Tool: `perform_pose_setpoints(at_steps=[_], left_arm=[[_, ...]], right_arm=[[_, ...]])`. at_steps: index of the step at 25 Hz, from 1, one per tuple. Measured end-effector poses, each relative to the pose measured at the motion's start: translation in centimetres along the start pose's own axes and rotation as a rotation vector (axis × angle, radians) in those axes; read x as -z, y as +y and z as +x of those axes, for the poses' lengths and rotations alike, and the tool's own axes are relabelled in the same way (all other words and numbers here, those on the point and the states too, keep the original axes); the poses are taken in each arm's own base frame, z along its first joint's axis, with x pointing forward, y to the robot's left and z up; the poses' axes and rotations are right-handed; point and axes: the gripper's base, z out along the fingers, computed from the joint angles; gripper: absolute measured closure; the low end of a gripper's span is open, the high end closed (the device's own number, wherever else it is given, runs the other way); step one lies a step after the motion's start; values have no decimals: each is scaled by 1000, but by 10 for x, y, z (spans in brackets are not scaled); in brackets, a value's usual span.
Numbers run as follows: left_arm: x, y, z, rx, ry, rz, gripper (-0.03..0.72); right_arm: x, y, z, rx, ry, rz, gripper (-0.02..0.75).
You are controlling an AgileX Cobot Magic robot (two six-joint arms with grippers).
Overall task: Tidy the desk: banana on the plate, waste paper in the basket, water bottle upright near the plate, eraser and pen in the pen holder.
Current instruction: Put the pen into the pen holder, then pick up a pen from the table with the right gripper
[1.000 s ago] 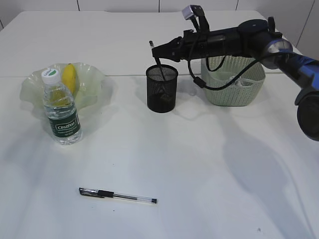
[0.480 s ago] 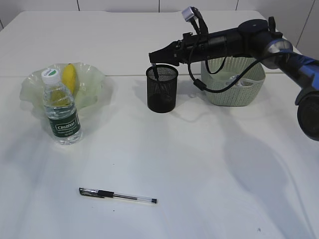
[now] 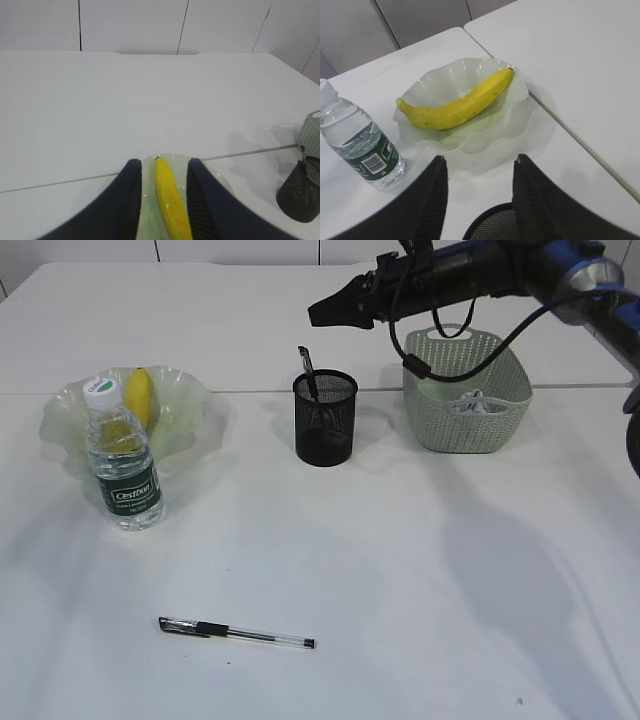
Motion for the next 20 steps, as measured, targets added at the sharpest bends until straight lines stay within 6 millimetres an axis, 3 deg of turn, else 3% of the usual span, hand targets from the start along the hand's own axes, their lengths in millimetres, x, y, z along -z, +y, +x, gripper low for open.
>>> perform_pose_setpoints(at_steps=[5,12,15,20], left_arm=[[0,0,0,0,0,0,474],[0,2,0,0,-1,-25,474],[0,3,0,0,-1,-29,474],[0,3,0,2,-2,-29,474]], right_arm=[[18,9,-22,-29,91,77,417],[34,32,-59,-82,88,115,417],[37,46,-76,-50,88,121,417],[32,62,-86,-35,157,167,417]])
